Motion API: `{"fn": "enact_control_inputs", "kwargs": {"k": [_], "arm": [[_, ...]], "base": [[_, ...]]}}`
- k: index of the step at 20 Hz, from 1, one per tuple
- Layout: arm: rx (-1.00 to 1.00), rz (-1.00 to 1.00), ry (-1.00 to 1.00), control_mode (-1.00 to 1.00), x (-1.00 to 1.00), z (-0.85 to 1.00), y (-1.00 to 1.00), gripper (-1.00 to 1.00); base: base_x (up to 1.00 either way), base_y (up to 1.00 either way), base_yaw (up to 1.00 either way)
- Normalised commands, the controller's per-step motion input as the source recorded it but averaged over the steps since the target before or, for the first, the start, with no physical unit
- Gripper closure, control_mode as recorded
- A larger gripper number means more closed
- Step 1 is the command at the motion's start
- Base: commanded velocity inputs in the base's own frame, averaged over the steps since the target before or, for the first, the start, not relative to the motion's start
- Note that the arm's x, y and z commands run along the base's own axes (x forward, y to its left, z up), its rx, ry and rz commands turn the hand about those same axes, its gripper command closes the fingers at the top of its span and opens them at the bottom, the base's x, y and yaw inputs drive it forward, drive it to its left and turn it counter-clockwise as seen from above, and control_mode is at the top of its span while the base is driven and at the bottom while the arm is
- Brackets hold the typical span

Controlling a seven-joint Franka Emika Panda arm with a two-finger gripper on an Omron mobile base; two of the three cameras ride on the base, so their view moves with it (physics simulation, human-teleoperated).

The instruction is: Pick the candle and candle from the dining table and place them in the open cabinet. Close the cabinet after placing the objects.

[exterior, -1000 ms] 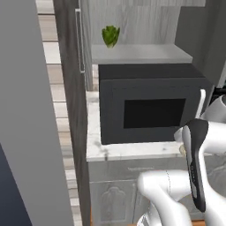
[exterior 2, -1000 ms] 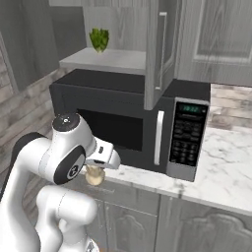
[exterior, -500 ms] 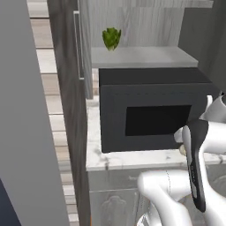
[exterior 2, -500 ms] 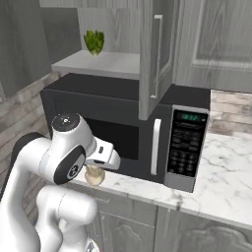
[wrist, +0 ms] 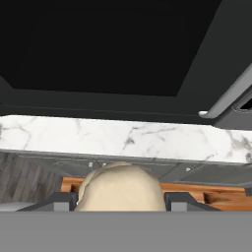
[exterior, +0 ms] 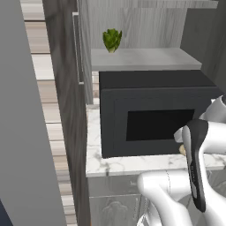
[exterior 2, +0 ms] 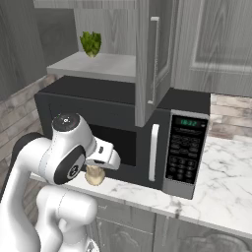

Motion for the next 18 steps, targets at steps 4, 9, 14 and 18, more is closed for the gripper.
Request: {"fn": "enact_control_inputs", "kwargs": {"k": [4,9,14,18], "arm": [[0.0,0.0,0.0,1.0,0.0,0.0,0.0,1.0],[0.0,0.0,0.0,1.0,0.0,0.0,0.0,1.0],[0.0,0.0,0.0,1.0,0.0,0.0,0.0,1.0],[0.0,0.0,0.0,1.0,0.0,0.0,0.0,1.0]], "base": [[0.28,0.0,0.0],[0.24,0.0,0.0],[0.12,0.01,0.0],[0.13,0.0,0.0]]}}
